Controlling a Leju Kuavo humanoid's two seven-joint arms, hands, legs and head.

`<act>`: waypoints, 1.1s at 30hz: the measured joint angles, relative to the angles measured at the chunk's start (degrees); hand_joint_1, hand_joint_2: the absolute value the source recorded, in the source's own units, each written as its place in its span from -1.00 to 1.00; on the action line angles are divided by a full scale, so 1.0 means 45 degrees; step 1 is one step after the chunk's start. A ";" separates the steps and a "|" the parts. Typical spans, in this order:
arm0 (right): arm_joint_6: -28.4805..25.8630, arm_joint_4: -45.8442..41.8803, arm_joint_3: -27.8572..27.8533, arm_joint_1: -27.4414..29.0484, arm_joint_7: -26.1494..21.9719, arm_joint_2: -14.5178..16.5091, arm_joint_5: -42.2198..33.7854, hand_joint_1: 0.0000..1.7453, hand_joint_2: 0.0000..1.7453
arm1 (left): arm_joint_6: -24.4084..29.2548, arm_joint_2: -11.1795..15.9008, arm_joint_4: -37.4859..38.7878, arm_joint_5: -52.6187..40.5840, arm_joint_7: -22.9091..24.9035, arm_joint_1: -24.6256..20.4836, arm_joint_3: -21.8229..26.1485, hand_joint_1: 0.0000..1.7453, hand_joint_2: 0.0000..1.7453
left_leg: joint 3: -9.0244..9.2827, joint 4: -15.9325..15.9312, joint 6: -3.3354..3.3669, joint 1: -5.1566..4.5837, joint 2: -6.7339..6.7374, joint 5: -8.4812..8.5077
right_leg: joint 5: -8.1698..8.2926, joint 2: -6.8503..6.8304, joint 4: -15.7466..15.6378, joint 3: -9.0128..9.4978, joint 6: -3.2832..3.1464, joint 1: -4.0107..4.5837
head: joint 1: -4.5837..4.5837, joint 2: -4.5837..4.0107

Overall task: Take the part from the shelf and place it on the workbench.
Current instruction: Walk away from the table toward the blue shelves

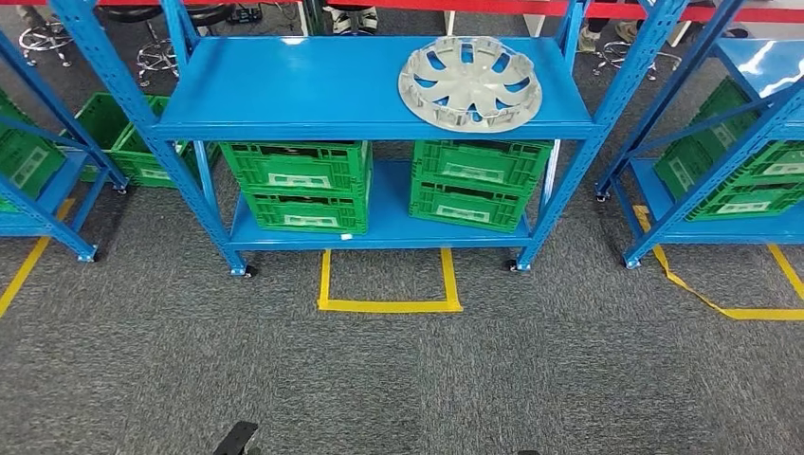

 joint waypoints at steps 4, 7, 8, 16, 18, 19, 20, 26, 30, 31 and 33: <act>0.0016 0.0002 0.0019 0.0045 0.0011 -0.0016 -0.0002 -1.00 -1.00 | 0.0017 -0.0016 -0.0010 0.0046 -0.0030 -0.0025 0.0005 -1.00 -1.00 | -0.0080 0.0468 -0.0227 0.0044 -0.0877 -0.0450 | 0.0051 0.0377 -0.0404 0.0238 -0.0192 -0.0124 | -0.0067 0.0000; 0.0047 -0.0004 0.0026 -0.0042 0.0015 0.0010 0.0019 -1.00 -1.00 | 0.0024 0.0011 0.0001 0.0069 -0.0051 0.0013 0.0005 -1.00 -1.00 | -0.1501 0.2815 -0.0296 0.0076 -0.1547 -0.1340 | 0.0019 0.0651 -0.0490 0.0351 -0.0280 -0.0161 | -0.0232 0.0000; 0.0061 -0.0004 0.0027 -0.0042 0.0015 0.0021 0.0028 -1.00 -1.00 | 0.0023 0.0018 0.0005 0.0078 -0.0051 0.0031 0.0004 -1.00 -1.00 | -0.1925 0.3339 -0.0313 0.0077 -0.1493 -0.1353 | -0.0022 0.0739 -0.0479 0.0384 -0.0290 -0.0152 | -0.0276 0.0000; 0.0194 0.0004 0.0040 -0.0061 0.0015 0.0044 0.0045 -1.00 -1.00 | -0.0131 0.0013 0.0026 0.0214 -0.0076 0.0050 0.0001 -1.00 -1.00 | -0.1096 0.0409 -0.0059 0.0053 -0.1425 0.0686 | -0.0496 0.1088 -0.0143 0.0624 -0.0118 -0.0122 | -0.0378 0.0000; 0.0211 0.0008 0.0044 -0.0060 0.0015 0.0036 0.0050 -1.00 -1.00 | -0.0148 0.0006 0.0029 0.0238 -0.0076 0.0068 -0.0004 -1.00 -1.00 | -0.1096 0.0391 -0.0026 0.0035 -0.1435 0.0681 | -0.0485 0.1089 -0.0181 0.0645 -0.0275 -0.0126 | -0.0325 0.0000; 0.0215 0.0010 0.0045 -0.0062 0.0015 0.0028 0.0052 -1.00 -1.00 | -0.0158 0.0003 0.0030 0.0241 -0.0079 0.0066 -0.0004 -1.00 -1.00 | -0.1094 0.0389 -0.0008 0.0025 -0.1437 0.0672 | -0.0486 0.1089 -0.0207 0.0665 -0.0297 -0.0128 | -0.0311 0.0000; 0.0216 0.0011 0.0045 -0.0068 0.0015 0.0018 0.0053 -1.00 -1.00 | -0.0165 -0.0002 0.0032 0.0245 -0.0080 0.0064 -0.0004 -1.00 -1.00 | -0.1087 0.0389 0.0015 0.0017 -0.1437 0.0659 | -0.0485 0.1089 -0.0232 0.0686 -0.0297 -0.0132 | -0.0296 0.0000; 0.0227 0.0011 0.0045 -0.0098 0.0015 0.0011 0.0085 -1.00 -1.00 | -0.0174 -0.0019 0.0032 0.0329 -0.0056 0.0057 -0.0004 -1.00 -1.00 | -0.1031 0.0423 0.0232 -0.0103 -0.1437 0.0557 | -0.0464 0.1087 -0.0391 0.0791 0.0028 -0.0220 | -0.0267 0.0000; 0.0238 0.0011 0.0045 -0.0119 0.0021 0.0017 0.0137 -1.00 -1.00 | -0.0172 -0.0018 0.0032 0.0351 -0.0056 0.0049 -0.0004 -1.00 -1.00 | -0.1024 0.0405 0.0387 -0.0195 -0.1449 0.0547 | -0.0475 0.1089 -0.0447 0.0805 0.0432 -0.0351 | -0.0272 0.0000; 0.0240 0.0010 0.0046 -0.0122 0.0023 0.0017 0.0141 -1.00 -1.00 | -0.0171 -0.0017 0.0032 0.0353 -0.0059 0.0046 -0.0004 -1.00 -1.00 | -0.0995 0.0350 0.0445 -0.0181 -0.1445 0.0571 | -0.0506 0.1080 -0.0432 0.0806 0.0494 -0.0367 | -0.0273 0.0000; 0.0244 0.0007 0.0046 -0.0134 0.0024 0.0013 0.0148 -1.00 0.00 | -0.0170 -0.0016 0.0032 0.0361 -0.0072 0.0035 -0.0004 -1.00 -1.00 | -0.0895 0.0220 0.0560 -0.0136 -0.1423 0.0619 | -0.0804 0.1019 0.0037 0.0621 0.0569 -0.0376 | -0.0244 0.0000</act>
